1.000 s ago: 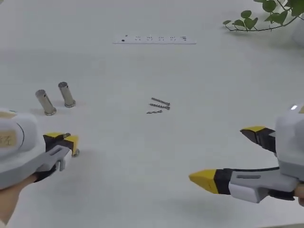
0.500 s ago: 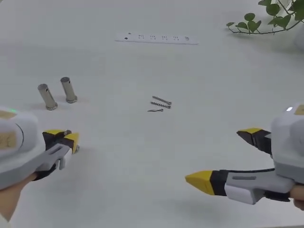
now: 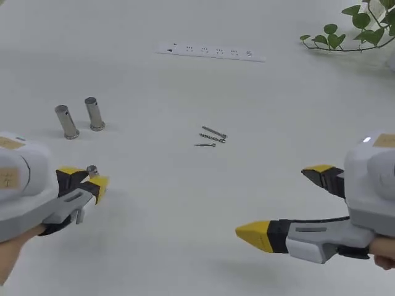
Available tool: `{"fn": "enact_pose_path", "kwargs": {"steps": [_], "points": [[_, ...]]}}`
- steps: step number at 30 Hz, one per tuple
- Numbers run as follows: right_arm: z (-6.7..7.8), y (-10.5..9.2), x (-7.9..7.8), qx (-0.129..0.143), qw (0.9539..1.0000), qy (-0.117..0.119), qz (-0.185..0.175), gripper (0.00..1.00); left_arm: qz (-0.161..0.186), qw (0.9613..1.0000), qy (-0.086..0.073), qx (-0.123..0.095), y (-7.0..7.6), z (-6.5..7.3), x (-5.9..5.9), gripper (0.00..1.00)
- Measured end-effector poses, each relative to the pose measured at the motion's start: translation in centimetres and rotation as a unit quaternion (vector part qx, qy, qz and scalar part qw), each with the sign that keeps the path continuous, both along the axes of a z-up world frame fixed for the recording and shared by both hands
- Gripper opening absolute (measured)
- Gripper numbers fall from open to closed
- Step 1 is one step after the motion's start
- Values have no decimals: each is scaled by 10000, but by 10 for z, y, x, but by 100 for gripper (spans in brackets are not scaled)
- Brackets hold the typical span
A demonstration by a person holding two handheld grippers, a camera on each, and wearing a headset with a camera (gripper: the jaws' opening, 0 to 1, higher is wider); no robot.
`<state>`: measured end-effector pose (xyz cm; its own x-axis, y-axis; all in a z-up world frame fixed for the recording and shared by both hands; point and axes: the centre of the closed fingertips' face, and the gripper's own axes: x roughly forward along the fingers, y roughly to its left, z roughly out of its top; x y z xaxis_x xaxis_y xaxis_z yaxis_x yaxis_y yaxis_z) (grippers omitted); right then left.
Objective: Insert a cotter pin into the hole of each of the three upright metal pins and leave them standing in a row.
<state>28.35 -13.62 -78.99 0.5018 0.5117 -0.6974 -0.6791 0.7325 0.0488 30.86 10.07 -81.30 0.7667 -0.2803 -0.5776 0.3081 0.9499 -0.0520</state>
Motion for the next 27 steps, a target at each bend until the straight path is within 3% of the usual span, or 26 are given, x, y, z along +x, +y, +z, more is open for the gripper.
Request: {"fn": "enact_pose_path", "kwargs": {"steps": [5,7,10,14,17,19,22,24,26,27], "points": [[5,8,8,-42,9999,-57,96,94,-107,9999,-38,-6,5,6,-1,26],[7,14,12,-14,9999,-82,152,94,-209,9997,98,-31,5,3,-6,29],[10,24,18,-95,9993,-143,345,93,-417,9990,130,22,4,2,-13,33],[12,35,26,-197,9973,-188,685,94,-426,9989,137,-150,7,3,-19,36],[9,42,30,-487,9908,-169,1254,94,-502,9981,114,-342,7,6,-25,42],[7,41,34,-649,9874,-140,1439,94,-557,9978,86,-358,8,8,-29,47],[2,40,41,-1085,9766,-135,1852,94,-625,9971,70,-433,7,11,-35,55],[1,41,42,-1178,9722,-91,2022,94,-701,9964,94,-467,6,12,-38,58],[1,45,46,-1166,9709,-76,2092,94,-811,9958,99,-424,5,13,-42,61],[1,48,47,-1149,9693,-39,2175,94,-1097,9938,9,-199,3,14,-44,63]]}}
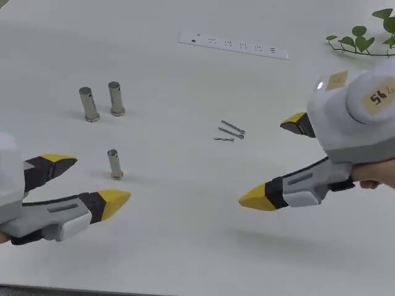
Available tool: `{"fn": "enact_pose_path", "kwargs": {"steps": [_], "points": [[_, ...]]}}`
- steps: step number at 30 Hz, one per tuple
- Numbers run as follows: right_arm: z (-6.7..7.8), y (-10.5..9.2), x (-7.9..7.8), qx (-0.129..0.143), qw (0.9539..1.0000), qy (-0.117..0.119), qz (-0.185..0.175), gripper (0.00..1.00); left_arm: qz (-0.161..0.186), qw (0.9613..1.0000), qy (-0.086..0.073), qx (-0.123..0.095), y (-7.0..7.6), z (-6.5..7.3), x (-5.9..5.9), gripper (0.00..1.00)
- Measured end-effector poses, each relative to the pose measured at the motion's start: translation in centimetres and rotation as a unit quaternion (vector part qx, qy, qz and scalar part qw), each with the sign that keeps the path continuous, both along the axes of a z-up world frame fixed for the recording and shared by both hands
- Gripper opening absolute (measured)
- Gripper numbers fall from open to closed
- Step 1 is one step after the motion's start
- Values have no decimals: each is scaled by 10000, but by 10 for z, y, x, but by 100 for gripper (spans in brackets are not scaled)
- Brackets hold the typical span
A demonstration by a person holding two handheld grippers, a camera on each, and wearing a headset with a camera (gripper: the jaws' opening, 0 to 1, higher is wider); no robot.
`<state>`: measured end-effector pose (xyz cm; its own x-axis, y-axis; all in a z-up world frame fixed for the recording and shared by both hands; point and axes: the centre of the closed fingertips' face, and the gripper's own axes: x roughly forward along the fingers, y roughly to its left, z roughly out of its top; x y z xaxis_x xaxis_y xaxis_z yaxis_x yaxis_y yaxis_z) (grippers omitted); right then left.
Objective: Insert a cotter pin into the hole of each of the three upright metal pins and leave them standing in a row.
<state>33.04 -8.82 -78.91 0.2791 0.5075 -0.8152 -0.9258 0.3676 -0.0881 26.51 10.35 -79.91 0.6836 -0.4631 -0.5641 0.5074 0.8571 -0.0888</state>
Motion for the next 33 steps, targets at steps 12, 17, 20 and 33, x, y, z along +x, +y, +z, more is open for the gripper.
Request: {"fn": "enact_pose_path", "kwargs": {"steps": [12,17,20,33], "points": [[-15,25,4,-39,9966,451,696,90,-313,9992,70,-221,-13,4,-13,83],[-24,28,4,-210,9909,825,1047,88,-73,9996,61,-280,-6,3,-10,89],[-30,23,10,-567,9868,779,1304,87,16,9996,107,-249,-2,0,-10,88],[-52,25,28,-838,9740,1012,1847,84,1,9994,50,-334,-1,3,-12,98]]}}
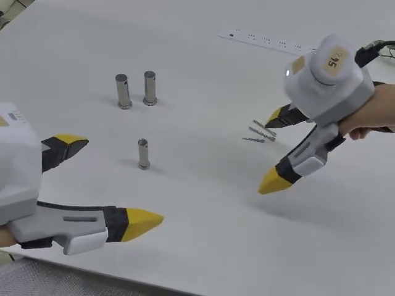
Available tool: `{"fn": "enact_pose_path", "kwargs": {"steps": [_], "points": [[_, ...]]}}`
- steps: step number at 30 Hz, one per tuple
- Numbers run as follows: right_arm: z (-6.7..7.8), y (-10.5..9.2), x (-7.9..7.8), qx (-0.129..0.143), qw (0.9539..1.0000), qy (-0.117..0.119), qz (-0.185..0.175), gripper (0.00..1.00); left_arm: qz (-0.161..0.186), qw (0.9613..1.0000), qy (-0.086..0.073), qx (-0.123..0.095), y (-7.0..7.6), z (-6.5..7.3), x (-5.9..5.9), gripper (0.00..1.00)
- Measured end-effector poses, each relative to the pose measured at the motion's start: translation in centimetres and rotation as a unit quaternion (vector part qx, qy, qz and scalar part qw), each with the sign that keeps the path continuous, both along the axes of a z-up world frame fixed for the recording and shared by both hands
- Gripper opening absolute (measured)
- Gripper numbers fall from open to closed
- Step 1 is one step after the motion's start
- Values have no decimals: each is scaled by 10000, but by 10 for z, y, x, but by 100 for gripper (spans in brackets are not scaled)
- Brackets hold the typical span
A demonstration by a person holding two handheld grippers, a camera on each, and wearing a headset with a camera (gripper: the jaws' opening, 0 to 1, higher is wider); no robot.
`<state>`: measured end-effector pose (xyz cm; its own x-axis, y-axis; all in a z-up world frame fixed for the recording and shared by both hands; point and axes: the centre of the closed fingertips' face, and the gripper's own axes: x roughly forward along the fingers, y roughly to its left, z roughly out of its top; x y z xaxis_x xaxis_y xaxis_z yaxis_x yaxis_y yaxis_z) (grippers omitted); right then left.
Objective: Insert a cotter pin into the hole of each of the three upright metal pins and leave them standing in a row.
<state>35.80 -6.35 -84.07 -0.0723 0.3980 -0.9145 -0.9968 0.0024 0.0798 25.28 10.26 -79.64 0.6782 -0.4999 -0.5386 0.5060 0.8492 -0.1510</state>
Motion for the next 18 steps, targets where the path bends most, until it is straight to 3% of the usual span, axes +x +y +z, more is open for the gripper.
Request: {"fn": "enact_pose_path", "kwargs": {"steps": [6,12,18], "points": [[-10,5,6,38,9999,132,21,79,3,10000,44,-14,0,-1,-2,98],[-23,3,10,-117,9997,225,22,69,123,9999,70,-58,6,-1,-4,96],[-25,2,12,-143,9997,212,9,66,208,9997,97,-68,10,-2,-6,95]]}}
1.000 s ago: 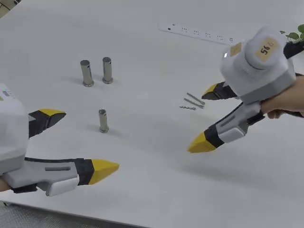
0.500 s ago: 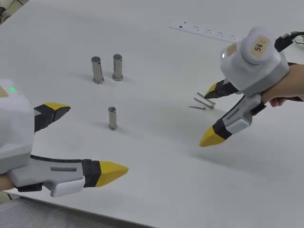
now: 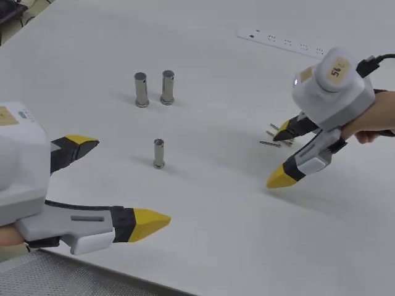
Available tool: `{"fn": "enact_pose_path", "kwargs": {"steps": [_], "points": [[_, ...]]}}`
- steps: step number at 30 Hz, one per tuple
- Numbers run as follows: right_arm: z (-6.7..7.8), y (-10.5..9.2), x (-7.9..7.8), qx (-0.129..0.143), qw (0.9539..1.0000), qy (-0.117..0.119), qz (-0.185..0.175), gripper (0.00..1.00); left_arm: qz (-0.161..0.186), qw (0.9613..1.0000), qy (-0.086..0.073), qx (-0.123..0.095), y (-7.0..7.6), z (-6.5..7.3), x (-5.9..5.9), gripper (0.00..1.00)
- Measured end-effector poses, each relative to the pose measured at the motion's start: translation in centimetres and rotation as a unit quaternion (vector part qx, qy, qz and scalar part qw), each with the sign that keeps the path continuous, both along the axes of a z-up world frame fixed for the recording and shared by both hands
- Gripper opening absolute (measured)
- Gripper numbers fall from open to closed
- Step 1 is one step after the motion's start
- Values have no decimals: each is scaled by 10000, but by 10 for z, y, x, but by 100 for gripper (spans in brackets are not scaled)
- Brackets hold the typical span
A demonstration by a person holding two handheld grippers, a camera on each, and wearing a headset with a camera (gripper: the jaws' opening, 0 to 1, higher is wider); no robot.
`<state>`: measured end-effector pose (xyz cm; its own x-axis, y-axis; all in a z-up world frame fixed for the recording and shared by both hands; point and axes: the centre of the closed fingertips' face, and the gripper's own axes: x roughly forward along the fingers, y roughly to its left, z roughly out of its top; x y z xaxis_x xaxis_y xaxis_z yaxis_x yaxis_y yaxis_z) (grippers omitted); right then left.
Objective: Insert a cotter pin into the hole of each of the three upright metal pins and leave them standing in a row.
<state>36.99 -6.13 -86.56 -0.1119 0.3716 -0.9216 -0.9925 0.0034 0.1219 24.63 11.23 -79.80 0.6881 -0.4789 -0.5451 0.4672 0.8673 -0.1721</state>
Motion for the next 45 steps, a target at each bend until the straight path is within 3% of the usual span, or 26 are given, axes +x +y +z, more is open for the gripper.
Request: {"fn": "enact_pose_path", "kwargs": {"steps": [5,23,29,32,35,45], "points": [[0,-1,1,14,10000,4,-2,62,23,10000,36,6,0,-2,-1,93],[-2,-6,15,-280,9981,-448,304,29,28,9999,116,46,-1,-5,-2,89],[-3,-5,22,-310,9984,-467,43,22,51,9998,179,22,-1,-8,-2,87],[-3,-6,27,-333,9979,-547,-44,16,109,9998,153,-109,-3,-6,0,86],[-3,-5,33,-375,9975,-559,-222,12,110,9998,126,-88,-3,-5,1,85],[-4,-5,37,-410,9968,-631,-270,5,88,9999,66,-81,-1,-2,1,82]]}}
